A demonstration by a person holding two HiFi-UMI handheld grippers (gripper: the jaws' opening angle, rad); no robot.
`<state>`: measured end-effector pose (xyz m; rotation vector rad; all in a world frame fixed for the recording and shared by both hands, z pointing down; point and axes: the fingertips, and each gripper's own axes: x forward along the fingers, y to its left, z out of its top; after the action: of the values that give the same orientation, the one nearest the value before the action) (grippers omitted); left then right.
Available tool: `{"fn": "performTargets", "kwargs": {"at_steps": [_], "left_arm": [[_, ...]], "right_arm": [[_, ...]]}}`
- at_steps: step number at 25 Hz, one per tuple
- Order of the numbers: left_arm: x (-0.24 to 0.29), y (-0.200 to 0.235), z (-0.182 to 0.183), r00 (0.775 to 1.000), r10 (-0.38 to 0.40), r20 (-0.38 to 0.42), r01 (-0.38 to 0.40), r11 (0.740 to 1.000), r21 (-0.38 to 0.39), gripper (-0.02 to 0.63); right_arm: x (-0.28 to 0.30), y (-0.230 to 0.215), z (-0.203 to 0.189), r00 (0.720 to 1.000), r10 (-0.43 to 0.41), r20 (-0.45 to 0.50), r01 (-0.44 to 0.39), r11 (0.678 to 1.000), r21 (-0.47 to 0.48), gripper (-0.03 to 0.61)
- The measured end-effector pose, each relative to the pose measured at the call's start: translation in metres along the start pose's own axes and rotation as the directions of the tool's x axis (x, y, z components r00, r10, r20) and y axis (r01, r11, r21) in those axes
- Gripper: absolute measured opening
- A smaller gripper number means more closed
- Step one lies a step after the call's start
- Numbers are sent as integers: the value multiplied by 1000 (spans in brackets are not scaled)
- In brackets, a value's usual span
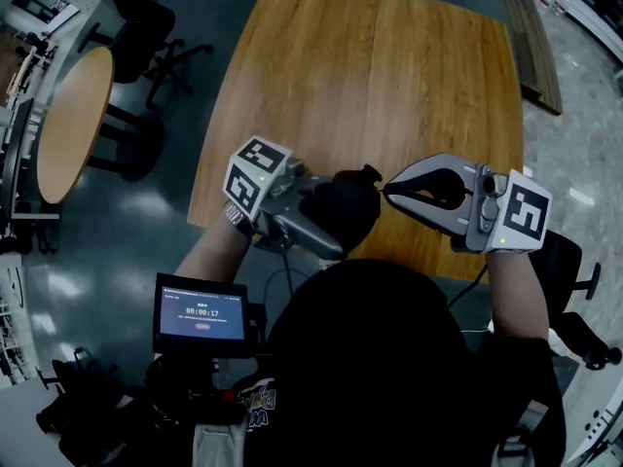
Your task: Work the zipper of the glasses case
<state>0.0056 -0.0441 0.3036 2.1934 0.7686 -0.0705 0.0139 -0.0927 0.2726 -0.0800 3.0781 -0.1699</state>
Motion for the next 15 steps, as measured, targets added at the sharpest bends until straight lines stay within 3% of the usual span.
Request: {"fn": "performTargets", "kwargs": {"at_steps": [4,7,8,10,13,15], "left_arm": [[13,2,-14,975,57,-217,-49,998,43,364],[15,1,-12,956,98,-275,-70,992,108,364],[14,4,-5,959,127,-253,-92,985,145,354],[10,9,9,972,168,-167,-134,971,196,250],[10,6,21,993,112,-35,-105,982,157,245],[9,3,29,996,72,50,-78,986,144,244]], "right_arm": [[8,-6,3,996,90,-11,-90,996,-28,5],[16,-6,3,993,118,-9,-117,991,66,5],[17,-10,5,994,111,2,-111,992,57,5],[17,-17,8,997,75,8,-75,997,-16,5],[22,-16,10,999,9,-46,-14,993,-115,5],[24,-16,11,997,-43,-66,30,981,-192,4]]}}
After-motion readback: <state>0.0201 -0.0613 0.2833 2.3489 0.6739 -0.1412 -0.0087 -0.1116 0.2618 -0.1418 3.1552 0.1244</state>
